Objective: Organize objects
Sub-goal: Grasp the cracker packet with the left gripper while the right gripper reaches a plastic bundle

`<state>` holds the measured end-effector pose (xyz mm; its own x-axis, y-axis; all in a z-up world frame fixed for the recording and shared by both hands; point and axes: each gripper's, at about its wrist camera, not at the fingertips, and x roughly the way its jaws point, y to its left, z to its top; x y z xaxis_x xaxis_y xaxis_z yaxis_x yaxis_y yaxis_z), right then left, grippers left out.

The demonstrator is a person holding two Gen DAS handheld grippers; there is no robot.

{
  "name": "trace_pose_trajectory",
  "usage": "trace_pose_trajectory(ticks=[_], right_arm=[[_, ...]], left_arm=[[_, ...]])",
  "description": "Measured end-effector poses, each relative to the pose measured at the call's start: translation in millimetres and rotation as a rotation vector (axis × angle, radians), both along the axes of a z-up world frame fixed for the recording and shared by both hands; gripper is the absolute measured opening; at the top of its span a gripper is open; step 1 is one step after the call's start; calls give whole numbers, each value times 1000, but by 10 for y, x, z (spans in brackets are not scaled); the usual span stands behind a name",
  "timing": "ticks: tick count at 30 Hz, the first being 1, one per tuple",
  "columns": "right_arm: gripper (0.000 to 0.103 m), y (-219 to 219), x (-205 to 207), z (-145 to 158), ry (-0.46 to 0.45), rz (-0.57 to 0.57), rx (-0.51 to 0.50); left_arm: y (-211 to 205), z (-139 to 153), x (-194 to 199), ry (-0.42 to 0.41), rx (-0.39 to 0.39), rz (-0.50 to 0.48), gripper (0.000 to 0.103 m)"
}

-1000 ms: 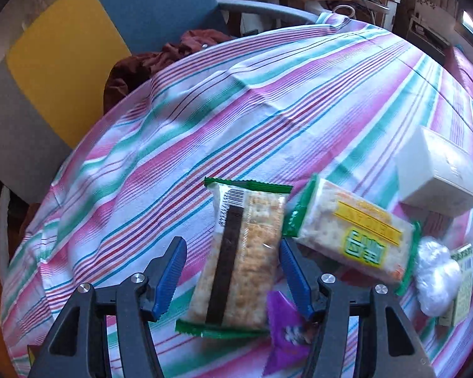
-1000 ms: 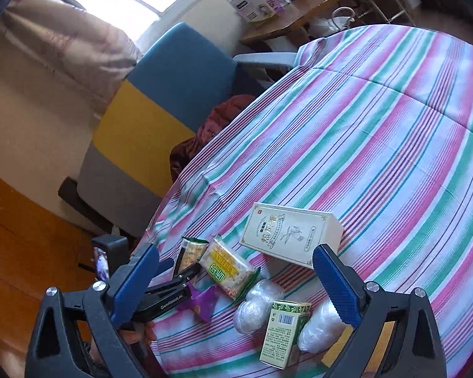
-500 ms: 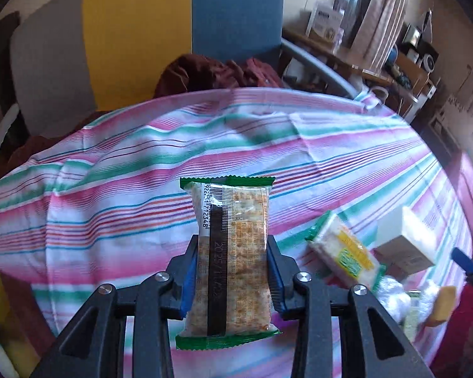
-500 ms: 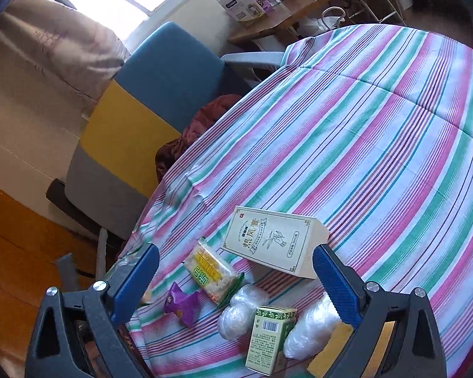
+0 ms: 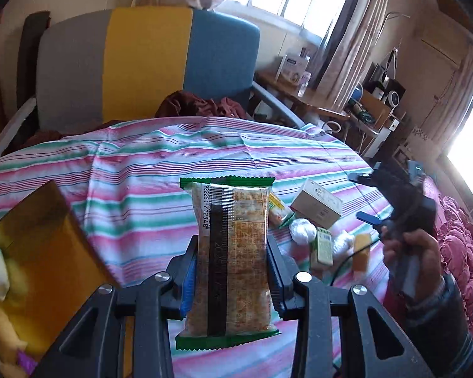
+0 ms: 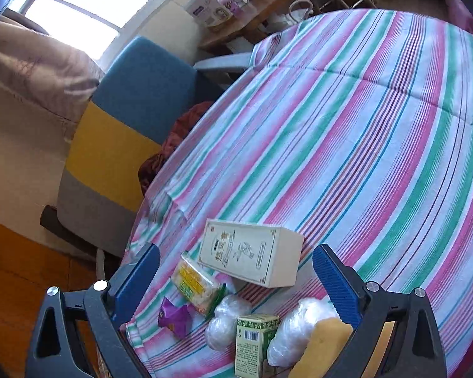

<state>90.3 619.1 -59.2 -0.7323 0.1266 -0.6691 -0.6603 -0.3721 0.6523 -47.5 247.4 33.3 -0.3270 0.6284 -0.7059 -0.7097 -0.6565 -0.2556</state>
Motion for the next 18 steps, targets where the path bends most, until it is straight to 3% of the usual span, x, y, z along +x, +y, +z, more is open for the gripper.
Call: trace_pose_trajectory(ticks=[3, 5, 8, 12, 18], right_arm=[[91, -93, -125, -5, -56, 82, 0], [77, -179, -160, 101, -84, 149, 46], [69, -270, -107, 296, -128, 238, 125], [69, -299, 50, 428, -222, 332, 206], [69, -410, 40, 178, -397, 425, 243]], left_arm=[[-300, 46, 172, 22, 17, 9, 38], [-479, 47, 263, 31, 21, 15, 38], [-739, -16, 315, 17, 37, 34, 38], [-978, -126, 355, -16, 62, 66, 38], [-1185, -259, 386, -57, 85, 102, 38]])
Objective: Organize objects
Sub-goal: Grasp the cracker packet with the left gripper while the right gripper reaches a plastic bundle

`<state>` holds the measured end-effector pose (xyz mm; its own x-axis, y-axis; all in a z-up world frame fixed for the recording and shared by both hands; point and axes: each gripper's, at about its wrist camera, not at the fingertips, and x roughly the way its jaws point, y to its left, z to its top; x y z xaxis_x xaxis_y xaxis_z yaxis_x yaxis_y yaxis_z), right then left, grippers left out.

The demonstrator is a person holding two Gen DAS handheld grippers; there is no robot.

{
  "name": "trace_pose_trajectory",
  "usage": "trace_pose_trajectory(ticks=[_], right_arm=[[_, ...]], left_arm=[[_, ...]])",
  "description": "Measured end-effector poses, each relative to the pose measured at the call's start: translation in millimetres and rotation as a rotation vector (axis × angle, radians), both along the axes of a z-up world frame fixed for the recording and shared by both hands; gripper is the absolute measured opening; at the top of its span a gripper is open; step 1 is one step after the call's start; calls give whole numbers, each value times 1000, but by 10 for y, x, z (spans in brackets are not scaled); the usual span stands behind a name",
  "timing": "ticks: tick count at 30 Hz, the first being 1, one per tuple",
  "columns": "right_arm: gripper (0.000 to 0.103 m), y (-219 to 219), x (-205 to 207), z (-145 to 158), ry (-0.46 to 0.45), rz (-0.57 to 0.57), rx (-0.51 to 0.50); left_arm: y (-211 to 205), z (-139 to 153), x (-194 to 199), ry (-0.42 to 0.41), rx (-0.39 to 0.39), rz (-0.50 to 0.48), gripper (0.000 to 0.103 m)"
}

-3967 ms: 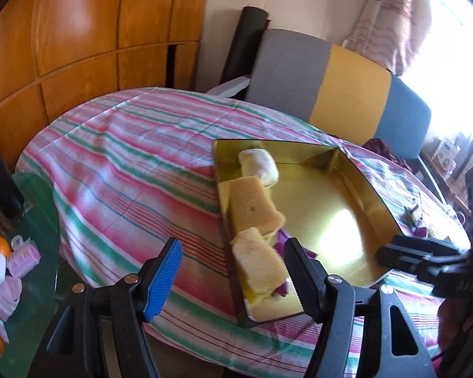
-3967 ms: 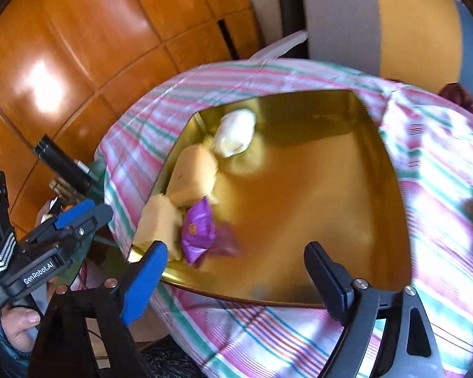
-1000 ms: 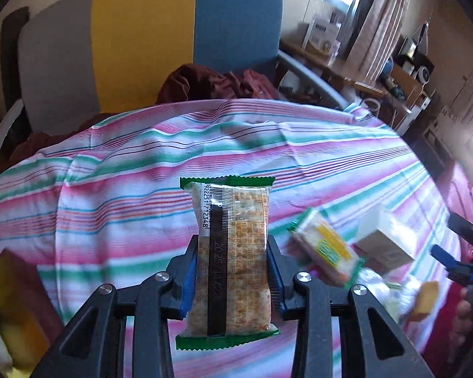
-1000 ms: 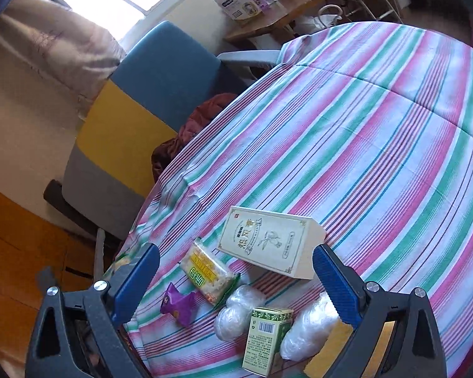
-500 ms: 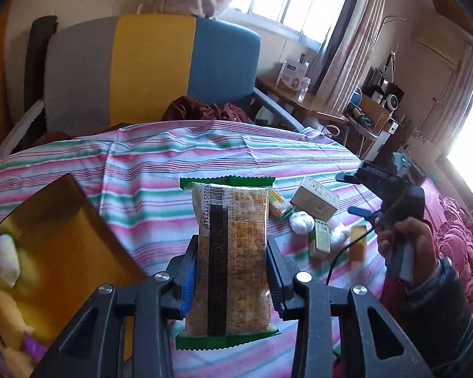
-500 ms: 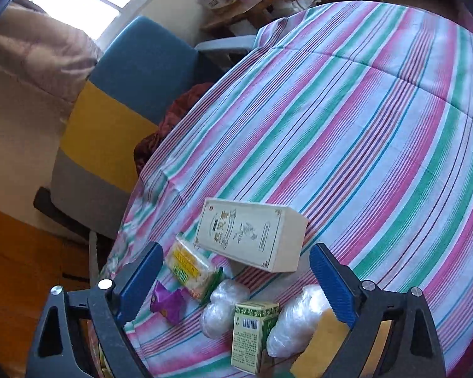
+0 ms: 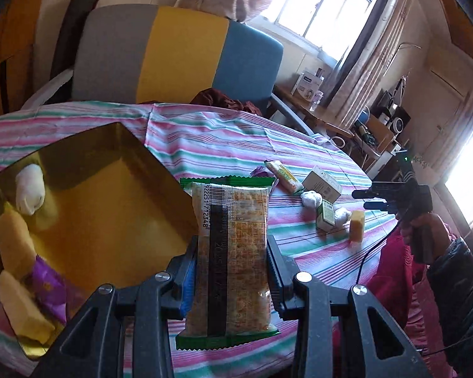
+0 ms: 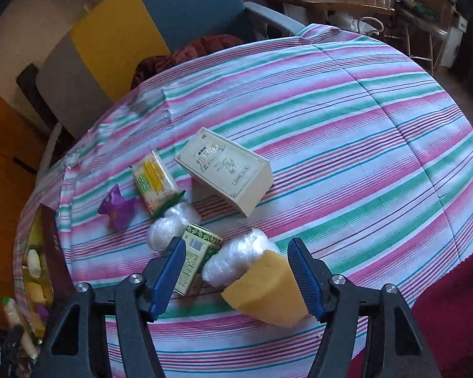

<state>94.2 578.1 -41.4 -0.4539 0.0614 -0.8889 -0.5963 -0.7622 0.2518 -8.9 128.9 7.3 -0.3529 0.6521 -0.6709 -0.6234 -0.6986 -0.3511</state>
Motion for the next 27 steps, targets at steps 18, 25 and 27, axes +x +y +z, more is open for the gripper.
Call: trace_pose_trajectory(ticks=[18, 25, 27], right_arm=[[57, -489, -640, -479, -409, 588, 309], [69, -313, -520, -543, -395, 561, 287], [65, -289, -511, -550, -394, 555, 303]], left_arm=[[-244, -90, 45, -28, 10, 50, 38], [-279, -139, 45, -39, 8, 59, 38], [-285, -138, 52, -38, 9, 60, 38]])
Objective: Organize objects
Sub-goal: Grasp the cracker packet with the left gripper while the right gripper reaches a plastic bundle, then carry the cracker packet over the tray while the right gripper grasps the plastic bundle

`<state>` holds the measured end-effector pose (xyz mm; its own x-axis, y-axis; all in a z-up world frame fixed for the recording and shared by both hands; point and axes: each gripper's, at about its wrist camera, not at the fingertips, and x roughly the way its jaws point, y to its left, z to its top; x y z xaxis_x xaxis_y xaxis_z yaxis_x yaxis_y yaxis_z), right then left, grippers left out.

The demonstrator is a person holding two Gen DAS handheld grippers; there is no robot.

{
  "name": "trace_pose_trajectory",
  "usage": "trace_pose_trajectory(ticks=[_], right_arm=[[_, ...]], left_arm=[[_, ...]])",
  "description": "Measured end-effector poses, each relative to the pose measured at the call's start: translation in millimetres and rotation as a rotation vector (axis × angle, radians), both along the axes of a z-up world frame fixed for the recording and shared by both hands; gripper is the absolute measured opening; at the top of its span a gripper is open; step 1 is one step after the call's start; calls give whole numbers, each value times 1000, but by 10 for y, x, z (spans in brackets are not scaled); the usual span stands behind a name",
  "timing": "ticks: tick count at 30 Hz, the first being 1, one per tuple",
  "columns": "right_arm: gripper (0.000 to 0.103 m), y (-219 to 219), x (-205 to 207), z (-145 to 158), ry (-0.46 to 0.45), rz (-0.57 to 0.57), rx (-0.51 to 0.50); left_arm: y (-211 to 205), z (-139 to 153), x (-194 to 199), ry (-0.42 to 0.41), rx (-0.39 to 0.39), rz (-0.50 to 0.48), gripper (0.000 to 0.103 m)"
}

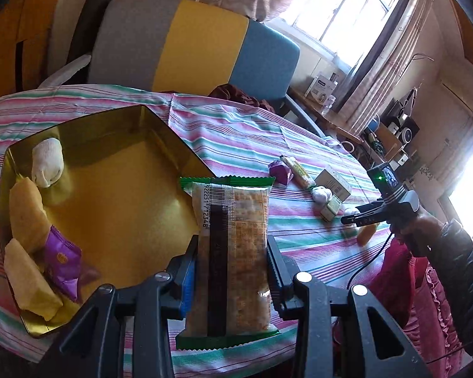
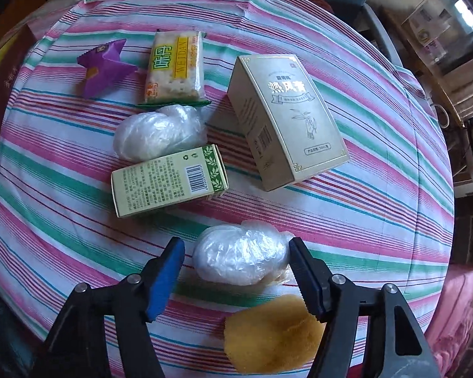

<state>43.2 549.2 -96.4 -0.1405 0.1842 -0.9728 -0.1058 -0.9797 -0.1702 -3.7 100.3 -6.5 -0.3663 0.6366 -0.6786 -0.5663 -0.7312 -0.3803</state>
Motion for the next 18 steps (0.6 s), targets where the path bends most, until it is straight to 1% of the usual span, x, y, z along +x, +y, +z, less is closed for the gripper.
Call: trace_pose_trajectory(ticks=[2, 5, 9, 13, 15, 18], right_arm=[[53, 18, 10, 10, 8, -1, 14], [45, 51, 53, 93, 36, -10, 11], [42, 9, 159, 319, 91, -1, 44], [42, -139, 255, 658, 190, 17, 66], [42, -364, 137, 812, 255, 31, 33], [43, -801, -88, 970, 338, 63, -65]], left_arm=[[-14, 6, 6, 3, 3, 2, 38], [-53, 10, 13, 4, 8, 10, 38], [-106, 6, 18, 6, 15, 18, 38], [-151, 4, 16, 3, 23, 35, 38], [-172, -2, 18, 2, 25, 45, 38], [-225, 14, 23, 6, 27, 64, 38]])
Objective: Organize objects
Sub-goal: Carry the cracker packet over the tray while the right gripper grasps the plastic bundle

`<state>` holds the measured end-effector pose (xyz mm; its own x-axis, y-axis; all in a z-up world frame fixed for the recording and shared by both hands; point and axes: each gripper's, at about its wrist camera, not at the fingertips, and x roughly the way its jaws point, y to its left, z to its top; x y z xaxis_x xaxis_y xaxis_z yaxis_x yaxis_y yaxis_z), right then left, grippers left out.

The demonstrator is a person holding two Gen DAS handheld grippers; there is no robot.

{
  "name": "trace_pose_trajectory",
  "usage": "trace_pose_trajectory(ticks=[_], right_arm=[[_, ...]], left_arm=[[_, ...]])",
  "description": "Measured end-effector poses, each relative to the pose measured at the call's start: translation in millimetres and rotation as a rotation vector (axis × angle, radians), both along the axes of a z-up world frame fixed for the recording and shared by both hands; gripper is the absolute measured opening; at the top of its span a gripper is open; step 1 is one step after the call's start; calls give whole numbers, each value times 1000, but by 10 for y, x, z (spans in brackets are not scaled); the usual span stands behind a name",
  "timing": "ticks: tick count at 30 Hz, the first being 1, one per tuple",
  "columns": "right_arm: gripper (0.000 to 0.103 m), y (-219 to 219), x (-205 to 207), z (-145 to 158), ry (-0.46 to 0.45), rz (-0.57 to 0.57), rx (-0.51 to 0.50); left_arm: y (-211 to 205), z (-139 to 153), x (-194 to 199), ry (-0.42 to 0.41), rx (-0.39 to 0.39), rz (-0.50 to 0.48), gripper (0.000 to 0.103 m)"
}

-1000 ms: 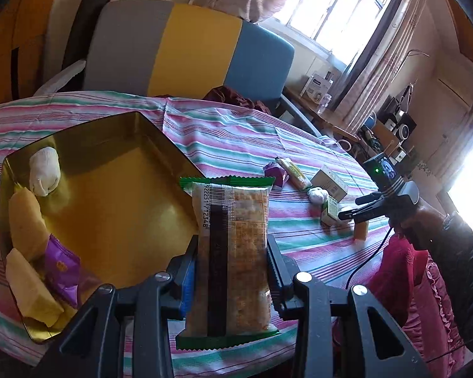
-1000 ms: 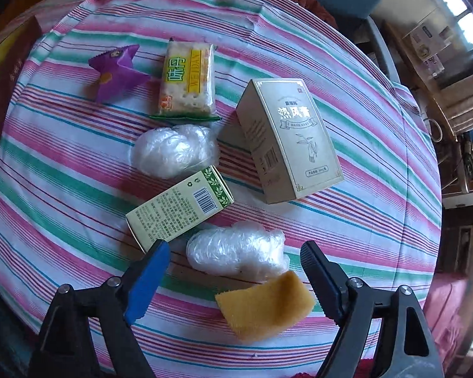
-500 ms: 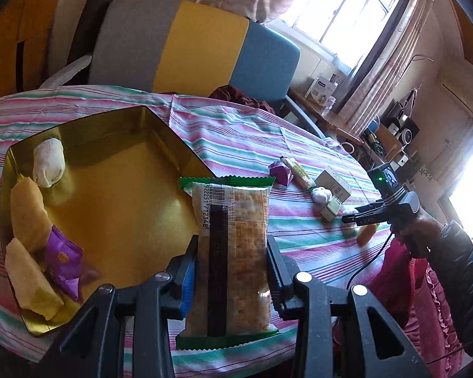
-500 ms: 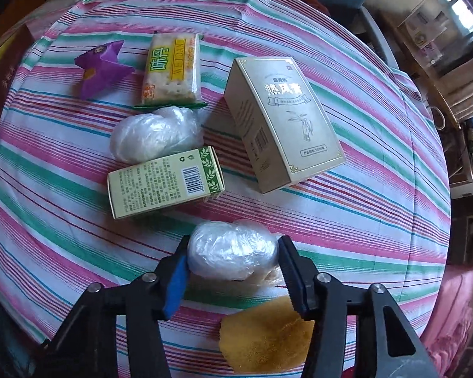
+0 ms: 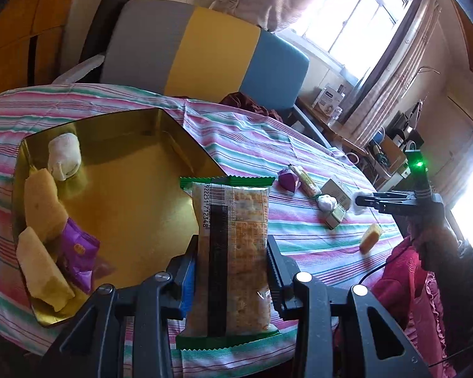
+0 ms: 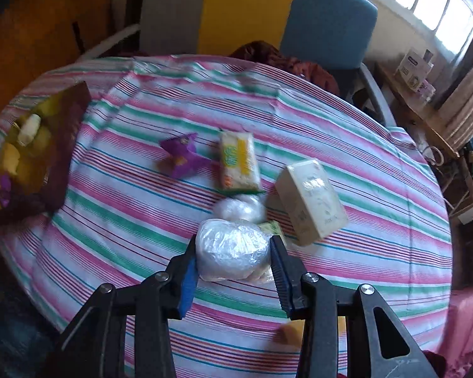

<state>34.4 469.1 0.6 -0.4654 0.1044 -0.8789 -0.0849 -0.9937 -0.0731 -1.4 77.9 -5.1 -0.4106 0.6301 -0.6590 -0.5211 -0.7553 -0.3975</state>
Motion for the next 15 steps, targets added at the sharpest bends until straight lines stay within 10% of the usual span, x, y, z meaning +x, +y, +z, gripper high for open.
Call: trace_pose_trajectory(ticks=[8, 15], right_arm=[[43, -1118, -355, -480, 17, 177, -163], [43, -1242, -563, -857, 3, 231, -229]], left_arm=[[-477, 72, -139, -12, 35, 162, 38], [-893, 10, -441, -92, 64, 318, 38]])
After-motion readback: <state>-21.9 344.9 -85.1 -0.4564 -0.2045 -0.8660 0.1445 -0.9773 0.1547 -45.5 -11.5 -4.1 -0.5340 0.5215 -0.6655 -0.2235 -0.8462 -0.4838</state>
